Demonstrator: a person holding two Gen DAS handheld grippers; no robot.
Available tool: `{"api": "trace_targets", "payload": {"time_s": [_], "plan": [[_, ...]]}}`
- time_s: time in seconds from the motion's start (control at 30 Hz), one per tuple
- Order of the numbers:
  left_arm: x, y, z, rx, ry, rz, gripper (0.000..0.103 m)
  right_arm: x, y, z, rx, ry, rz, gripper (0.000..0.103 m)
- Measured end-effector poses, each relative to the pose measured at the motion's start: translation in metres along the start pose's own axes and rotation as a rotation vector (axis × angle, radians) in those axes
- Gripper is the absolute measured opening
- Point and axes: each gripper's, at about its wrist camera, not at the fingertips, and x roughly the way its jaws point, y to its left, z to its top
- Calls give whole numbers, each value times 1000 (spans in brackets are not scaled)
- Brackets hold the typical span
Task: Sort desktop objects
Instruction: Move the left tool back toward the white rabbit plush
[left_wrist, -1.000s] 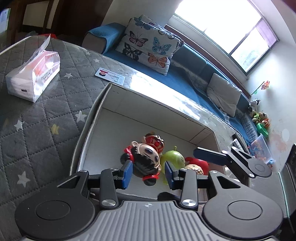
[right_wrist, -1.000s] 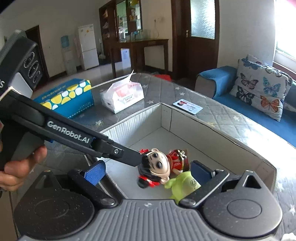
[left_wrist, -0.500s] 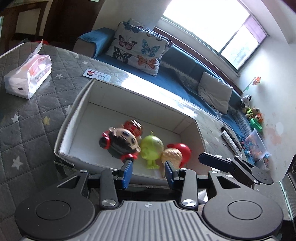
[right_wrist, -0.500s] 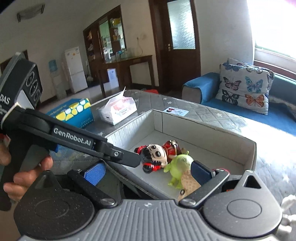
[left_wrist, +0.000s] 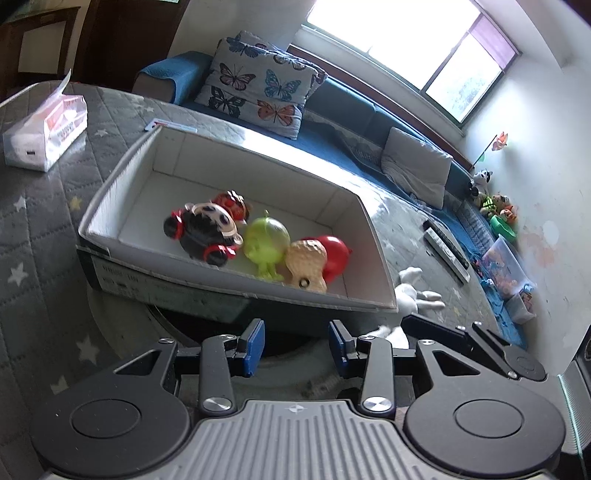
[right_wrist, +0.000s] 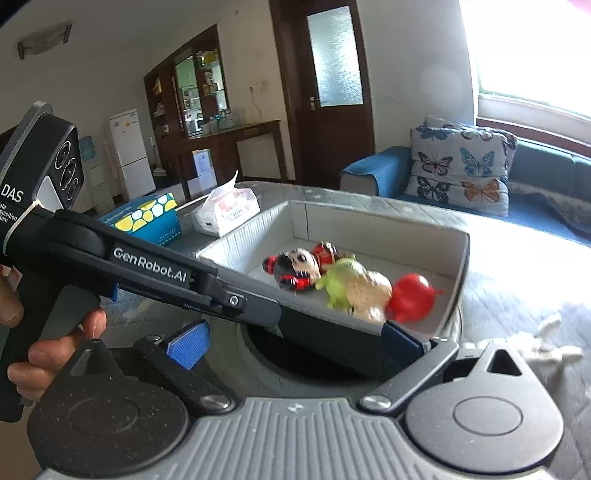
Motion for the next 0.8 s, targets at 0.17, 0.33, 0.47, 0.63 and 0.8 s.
{"api": "trace_targets", "payload": {"time_s": [0.17, 0.33, 0.47, 0.63, 0.8], "plan": [[2, -8, -15, 7, 14, -2, 41, -10, -5, -20, 46, -1, -24, 102], [7, -16, -29, 12, 39, -7, 41, -20, -11, -35, 91, -4, -39, 102], [11, -24, -38, 14, 53, -17, 41, -25, -15, -48, 109, -5, -68, 103], [17, -34, -43, 19, 63, -47, 41, -34, -24, -64, 154, -12, -98, 102], [24, -49, -42, 25, 66, -87, 41, -40, -40, -73, 205, -22, -138, 102]]}}
